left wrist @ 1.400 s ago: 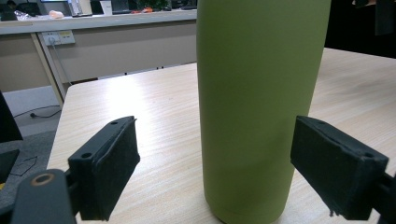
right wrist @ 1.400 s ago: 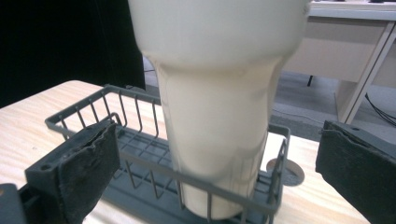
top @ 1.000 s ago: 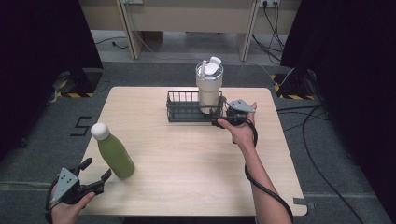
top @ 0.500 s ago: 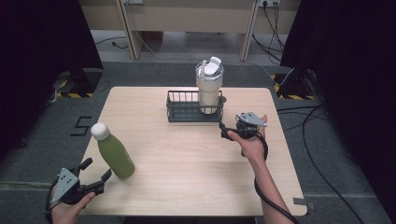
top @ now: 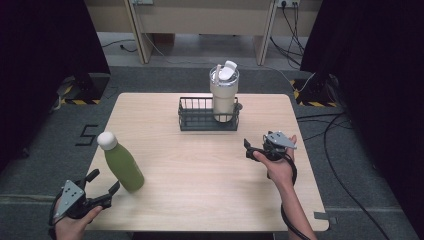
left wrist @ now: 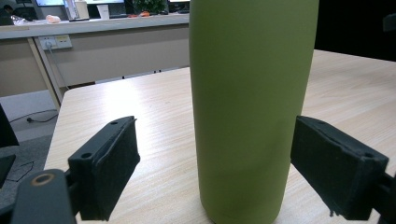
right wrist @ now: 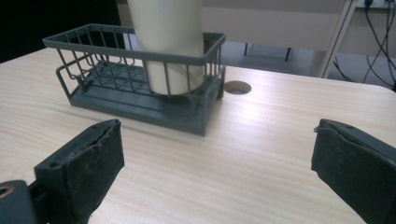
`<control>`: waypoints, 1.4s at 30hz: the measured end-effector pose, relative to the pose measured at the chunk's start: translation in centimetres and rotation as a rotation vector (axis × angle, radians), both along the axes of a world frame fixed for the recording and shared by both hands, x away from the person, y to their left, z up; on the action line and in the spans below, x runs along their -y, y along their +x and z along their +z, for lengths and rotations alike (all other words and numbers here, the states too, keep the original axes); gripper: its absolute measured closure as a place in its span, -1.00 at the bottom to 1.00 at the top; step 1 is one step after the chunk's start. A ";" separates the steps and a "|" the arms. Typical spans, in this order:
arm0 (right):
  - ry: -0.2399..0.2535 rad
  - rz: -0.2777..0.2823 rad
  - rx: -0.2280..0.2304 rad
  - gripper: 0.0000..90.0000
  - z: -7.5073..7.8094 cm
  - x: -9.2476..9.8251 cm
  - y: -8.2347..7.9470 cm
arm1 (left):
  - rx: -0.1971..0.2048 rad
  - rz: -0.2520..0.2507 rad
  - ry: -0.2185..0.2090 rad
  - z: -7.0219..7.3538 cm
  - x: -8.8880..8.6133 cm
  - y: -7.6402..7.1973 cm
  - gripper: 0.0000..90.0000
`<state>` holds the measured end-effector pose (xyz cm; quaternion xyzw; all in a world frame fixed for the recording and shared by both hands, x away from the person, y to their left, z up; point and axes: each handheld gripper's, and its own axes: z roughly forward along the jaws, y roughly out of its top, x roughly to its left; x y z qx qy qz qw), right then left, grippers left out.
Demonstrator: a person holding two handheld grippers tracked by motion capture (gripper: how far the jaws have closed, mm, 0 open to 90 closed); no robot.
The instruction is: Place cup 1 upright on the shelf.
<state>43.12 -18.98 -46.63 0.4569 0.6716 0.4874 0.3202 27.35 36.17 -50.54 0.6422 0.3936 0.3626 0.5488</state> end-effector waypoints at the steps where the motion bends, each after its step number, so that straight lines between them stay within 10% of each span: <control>1: -0.002 -0.002 -0.001 -0.94 -0.1 0.2 -0.2 | 0.000 -0.001 0.000 0.0 0.0 0.0 -0.68; 42: 0.030 -0.103 0.026 -0.81 -3.1 5.3 -6.4 | 0.027 -0.021 -0.017 0.8 0.3 0.0 -0.69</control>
